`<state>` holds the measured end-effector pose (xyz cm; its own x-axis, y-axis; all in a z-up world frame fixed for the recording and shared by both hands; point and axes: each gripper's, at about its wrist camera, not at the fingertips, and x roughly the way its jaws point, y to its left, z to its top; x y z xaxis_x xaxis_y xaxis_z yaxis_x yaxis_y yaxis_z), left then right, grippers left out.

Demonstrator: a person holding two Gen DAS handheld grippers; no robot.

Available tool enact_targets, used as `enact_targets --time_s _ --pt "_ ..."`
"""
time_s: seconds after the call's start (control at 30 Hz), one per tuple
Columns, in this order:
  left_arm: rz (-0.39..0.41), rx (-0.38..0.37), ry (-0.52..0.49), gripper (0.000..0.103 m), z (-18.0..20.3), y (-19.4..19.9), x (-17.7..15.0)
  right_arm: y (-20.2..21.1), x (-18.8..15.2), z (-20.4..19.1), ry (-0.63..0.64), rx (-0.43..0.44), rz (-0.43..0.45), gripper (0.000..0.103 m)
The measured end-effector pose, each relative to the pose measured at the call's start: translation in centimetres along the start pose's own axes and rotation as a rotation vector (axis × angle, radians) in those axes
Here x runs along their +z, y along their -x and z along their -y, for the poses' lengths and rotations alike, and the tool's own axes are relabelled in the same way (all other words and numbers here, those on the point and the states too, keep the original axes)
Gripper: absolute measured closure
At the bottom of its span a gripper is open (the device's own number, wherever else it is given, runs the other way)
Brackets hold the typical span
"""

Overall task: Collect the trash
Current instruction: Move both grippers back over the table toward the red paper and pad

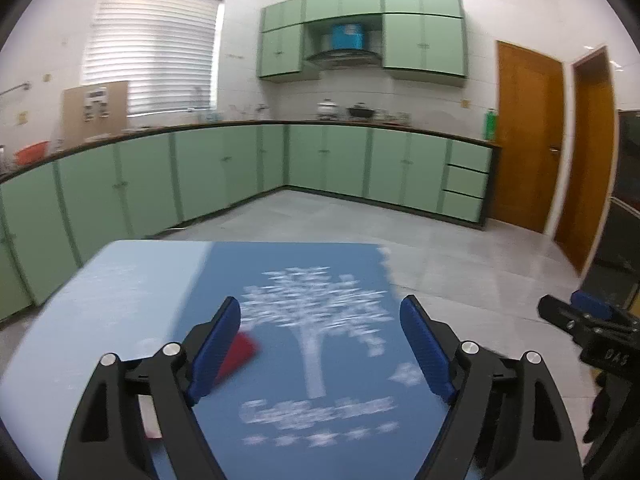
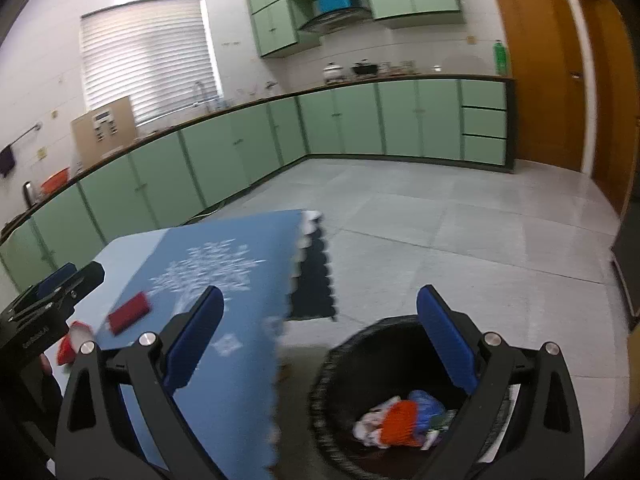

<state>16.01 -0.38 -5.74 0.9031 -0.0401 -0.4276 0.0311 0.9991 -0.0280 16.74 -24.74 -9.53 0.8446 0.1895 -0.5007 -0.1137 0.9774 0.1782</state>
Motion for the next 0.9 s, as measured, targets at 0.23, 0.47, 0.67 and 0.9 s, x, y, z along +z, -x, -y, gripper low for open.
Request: enact_targets --time_s 0.23,0.47,0.67,0.9 --pt "-0.013 0.145 0.028 0.020 -7.1 1.6 -1.5 -1.4 -0.3 -6.4 0.056 0.088 -0.016 0.008" --pt "-0.064 0.205 0.081 0.020 -11.8 1.7 -3.6 -2.4 -0.9 -11.0 0.118 0.146 -0.031 0.008" --pt "-0.109 0.206 0.116 0.019 -13.6 1.0 -4.9 -3.1 -1.1 -13.0 0.144 0.172 -0.050 0.008" --pt "-0.176 0.200 0.170 0.018 -14.9 -0.5 -6.2 -4.0 -1.8 -14.1 0.164 0.178 -0.075 0.008"
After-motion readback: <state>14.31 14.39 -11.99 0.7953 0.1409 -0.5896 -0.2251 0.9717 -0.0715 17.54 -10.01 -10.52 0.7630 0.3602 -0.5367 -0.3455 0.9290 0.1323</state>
